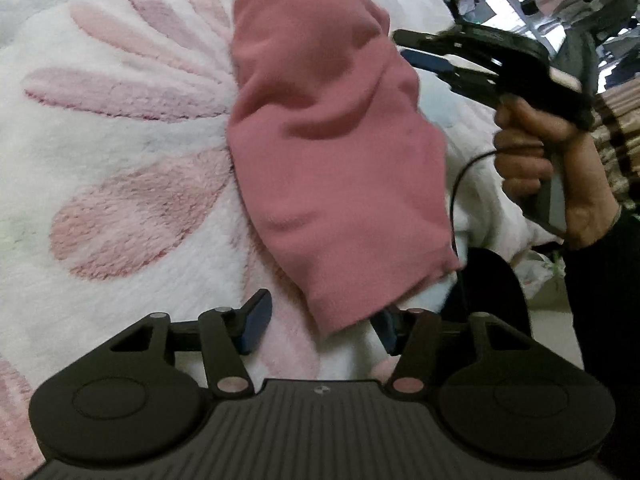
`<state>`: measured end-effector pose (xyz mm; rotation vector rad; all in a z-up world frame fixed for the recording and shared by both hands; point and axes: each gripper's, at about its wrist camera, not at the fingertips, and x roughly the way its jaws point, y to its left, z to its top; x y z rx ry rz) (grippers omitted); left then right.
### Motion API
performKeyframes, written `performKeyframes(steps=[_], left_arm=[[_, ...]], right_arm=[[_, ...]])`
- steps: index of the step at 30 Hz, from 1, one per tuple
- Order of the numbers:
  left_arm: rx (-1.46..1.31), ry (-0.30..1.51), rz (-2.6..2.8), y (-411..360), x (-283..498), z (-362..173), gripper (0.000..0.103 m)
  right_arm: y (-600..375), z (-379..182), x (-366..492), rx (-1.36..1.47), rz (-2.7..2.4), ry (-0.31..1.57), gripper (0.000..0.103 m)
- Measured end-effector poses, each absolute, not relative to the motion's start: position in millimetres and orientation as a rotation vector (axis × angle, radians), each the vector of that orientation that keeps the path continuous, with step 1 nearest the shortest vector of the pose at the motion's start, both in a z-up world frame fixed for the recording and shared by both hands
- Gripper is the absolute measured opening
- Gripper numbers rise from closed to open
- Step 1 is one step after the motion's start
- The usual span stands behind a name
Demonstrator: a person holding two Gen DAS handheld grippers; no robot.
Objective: Fold small clothes
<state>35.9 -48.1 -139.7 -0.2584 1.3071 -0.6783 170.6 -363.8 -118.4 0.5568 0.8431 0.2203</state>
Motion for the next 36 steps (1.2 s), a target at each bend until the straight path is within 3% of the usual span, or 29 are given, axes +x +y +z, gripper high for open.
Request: performKeyframes(steps=[2, 6, 9, 10, 12, 19, 23, 25, 28, 30, 33, 36], left_arm=[[-0.255, 1.308, -0.706, -39.2, 33.0, -133.6, 0.068], [-0.26, 1.309, -0.73, -22.1, 28.2, -127.0, 0.069], [-0.3, 1.294, -0.72, -9.7, 30.9, -123.3, 0.069], [-0.315, 1.285, -0.709, -6.1, 33.3, -121.9, 0.069], [-0.34, 1.267, -0.686, -5.8, 38.3, -118.2, 0.069], [-0.4, 1.155, -0.611, -2.0, 70.1, -96.0, 0.069], [-0.407, 1.105, -0.574, -17.3, 100.5, -92.2, 0.07], [-0.416, 1.094, -0.588, -20.5, 116.5, -91.7, 0.072], [-0.408, 1.081, -0.622, -30.0, 137.4, -96.8, 0.076], [-0.396, 1.081, -0.62, -35.1, 146.3, -101.1, 0.077], [-0.423, 1.072, -0.634, -36.6, 157.6, -109.1, 0.078], [-0.489, 1.077, -0.645, -38.9, 170.1, -123.7, 0.088]], right_arm=[[-369.3, -108.8, 155.7, 0.576, 0.229, 0.826, 0.029], [-368.7, -105.9, 118.4, 0.597, 0.271, 0.849, 0.042], [-358.8, -116.1, 95.5, 0.59, 0.306, 0.89, 0.043], [-354.6, -120.9, 91.0, 0.577, 0.311, 0.906, 0.041], [-346.5, -127.8, 84.3, 0.545, 0.305, 0.931, 0.001], [-369.5, -103.7, 61.1, 0.625, 0.243, 0.845, 0.0], [-379.0, -122.5, 59.7, 0.682, 0.207, 0.899, 0.001], [-372.1, -135.7, 62.9, 0.678, 0.204, 0.955, 0.004], [-362.0, -141.1, 64.5, 0.659, 0.218, 0.984, 0.019], [-365.9, -137.1, 60.2, 0.681, 0.224, 0.955, 0.052], [-374.9, -130.0, 45.8, 0.712, 0.224, 0.927, 0.057], [-383.5, -124.8, 27.0, 0.752, 0.221, 0.906, 0.057]])
